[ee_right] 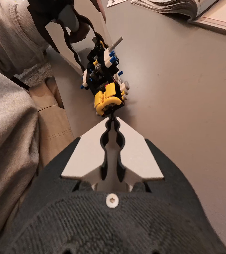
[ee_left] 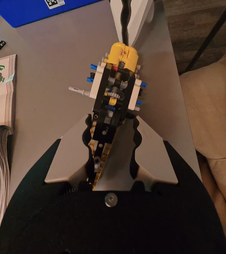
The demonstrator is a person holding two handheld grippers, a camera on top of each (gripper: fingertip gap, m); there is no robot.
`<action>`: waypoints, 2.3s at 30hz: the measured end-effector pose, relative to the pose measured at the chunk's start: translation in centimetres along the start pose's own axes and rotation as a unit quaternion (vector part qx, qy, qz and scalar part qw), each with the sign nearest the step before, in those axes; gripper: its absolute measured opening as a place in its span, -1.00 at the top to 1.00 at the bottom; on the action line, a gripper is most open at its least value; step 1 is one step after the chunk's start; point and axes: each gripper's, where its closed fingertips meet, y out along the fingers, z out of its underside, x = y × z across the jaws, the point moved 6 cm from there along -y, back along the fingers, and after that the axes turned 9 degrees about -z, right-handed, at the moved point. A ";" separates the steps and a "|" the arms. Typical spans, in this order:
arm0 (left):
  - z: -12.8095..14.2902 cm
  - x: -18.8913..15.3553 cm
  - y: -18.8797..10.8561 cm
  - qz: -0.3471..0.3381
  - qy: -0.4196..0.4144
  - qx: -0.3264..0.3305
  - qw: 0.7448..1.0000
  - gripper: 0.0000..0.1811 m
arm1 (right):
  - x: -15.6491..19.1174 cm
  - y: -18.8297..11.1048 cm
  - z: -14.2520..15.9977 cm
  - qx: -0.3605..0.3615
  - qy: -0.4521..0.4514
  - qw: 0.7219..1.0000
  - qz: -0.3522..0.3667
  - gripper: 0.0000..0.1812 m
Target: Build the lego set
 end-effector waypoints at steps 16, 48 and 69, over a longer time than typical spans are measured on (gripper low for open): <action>-0.1 -0.2 0.0 -0.009 0.016 0.001 1.000 0.34 | 0.0 0.1 0.2 0.001 0.003 1.000 -0.002 0.98; -0.4 -0.3 0.4 -0.008 0.021 -0.007 1.000 0.37 | -1.2 -0.4 0.4 -0.033 0.090 0.994 -0.047 0.97; -0.2 -0.2 0.6 -0.034 0.043 0.005 0.999 0.36 | -1.0 -0.2 0.5 -0.035 0.072 0.995 -0.050 0.98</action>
